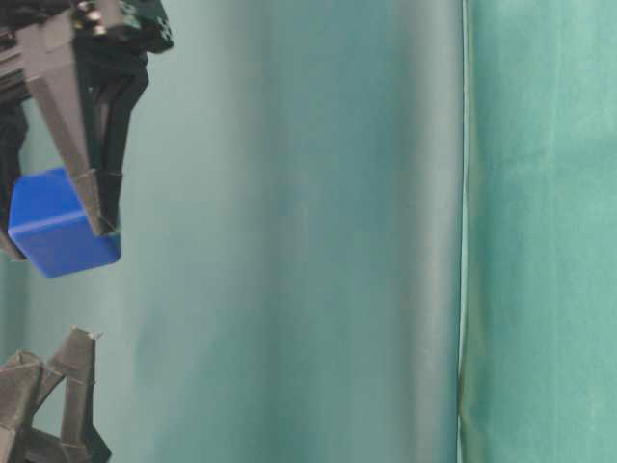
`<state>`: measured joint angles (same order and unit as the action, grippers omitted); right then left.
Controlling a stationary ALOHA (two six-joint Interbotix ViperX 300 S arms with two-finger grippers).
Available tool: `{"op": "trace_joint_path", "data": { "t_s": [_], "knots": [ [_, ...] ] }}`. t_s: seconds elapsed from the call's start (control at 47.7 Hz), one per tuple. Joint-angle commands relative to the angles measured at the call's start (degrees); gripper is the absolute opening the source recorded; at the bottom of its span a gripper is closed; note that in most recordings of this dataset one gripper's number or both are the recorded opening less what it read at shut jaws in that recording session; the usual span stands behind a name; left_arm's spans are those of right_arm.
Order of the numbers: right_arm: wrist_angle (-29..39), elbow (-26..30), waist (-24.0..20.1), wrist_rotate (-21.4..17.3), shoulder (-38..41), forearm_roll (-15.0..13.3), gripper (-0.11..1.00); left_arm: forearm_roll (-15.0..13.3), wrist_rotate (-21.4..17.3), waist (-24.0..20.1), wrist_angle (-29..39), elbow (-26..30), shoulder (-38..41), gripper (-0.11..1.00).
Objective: Handover the blue block to the right arm after grasping it with the left arm, then place it in the designated position.
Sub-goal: 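Open the left gripper and pull the cube away with the right gripper, then hold the cube in the right gripper, rotating it upright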
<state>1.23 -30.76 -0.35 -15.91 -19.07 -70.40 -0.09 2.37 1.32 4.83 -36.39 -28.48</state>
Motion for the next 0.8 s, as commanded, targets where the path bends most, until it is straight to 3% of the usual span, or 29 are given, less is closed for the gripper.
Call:
{"op": "trace_joint_path", "data": {
  "t_s": [0.0, 0.356, 0.482, 0.587, 0.776],
  "knots": [
    [-0.26, 0.88, -0.09, -4.31, -0.79, 2.11, 0.6, 0.0, -0.09, -0.09, -0.26, 0.79, -0.44, 1.0],
    [2.02, 0.79, -0.09, -30.5, -0.79, 10.2, 0.6, 0.0, -0.18, -0.09, -0.26, 0.79, -0.35, 1.0],
    [4.39, 0.7, -0.09, -38.14, -0.97, 10.99, 0.6, 0.0, -0.18, -0.09, -0.26, 0.79, -0.35, 1.0],
    [5.8, 0.62, -0.09, -42.28, -1.05, 10.9, 0.59, 0.0, -0.18, -0.09, -0.09, 0.88, -0.35, 1.0],
    [6.15, 0.53, -0.18, -43.86, -1.14, 10.9, 0.59, 0.0, -0.26, -0.09, 0.0, 0.88, -0.26, 1.0]
  ]
}}
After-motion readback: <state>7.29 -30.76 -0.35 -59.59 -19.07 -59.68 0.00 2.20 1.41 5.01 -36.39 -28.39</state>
